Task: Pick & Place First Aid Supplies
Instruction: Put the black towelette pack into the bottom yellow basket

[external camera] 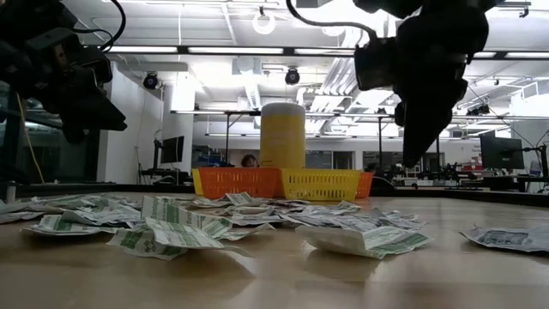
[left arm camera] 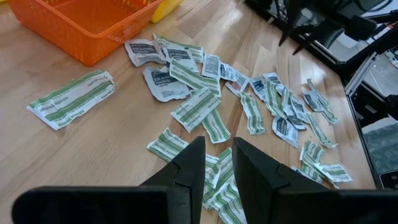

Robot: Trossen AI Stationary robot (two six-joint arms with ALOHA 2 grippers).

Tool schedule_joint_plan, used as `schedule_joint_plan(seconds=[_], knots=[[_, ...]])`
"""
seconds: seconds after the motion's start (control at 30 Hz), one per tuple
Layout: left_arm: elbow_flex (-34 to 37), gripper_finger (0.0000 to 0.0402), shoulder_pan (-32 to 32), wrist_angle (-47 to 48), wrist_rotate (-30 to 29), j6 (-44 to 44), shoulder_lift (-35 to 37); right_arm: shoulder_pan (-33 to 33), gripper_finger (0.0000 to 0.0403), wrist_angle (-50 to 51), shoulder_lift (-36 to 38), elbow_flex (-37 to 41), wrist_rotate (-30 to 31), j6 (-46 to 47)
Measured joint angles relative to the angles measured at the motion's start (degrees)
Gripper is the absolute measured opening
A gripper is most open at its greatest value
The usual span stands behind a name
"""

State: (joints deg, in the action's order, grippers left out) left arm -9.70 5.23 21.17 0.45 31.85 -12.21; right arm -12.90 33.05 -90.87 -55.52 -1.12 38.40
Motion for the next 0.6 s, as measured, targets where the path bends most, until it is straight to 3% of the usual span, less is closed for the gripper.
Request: schedule_joint_plan(seconds=[0.3,0.6], knots=[[0.01,0.008,0.0,0.02,0.0,-0.01,0.0,-1.84,0.0144,-3.87,-5.85,-0.03,-1.95,4.41],[0.01,0.008,0.0,-0.01,0.0,-0.02,0.0,-1.47,0.0144,-3.11,-9.19,-2.97,0.8,6.35]])
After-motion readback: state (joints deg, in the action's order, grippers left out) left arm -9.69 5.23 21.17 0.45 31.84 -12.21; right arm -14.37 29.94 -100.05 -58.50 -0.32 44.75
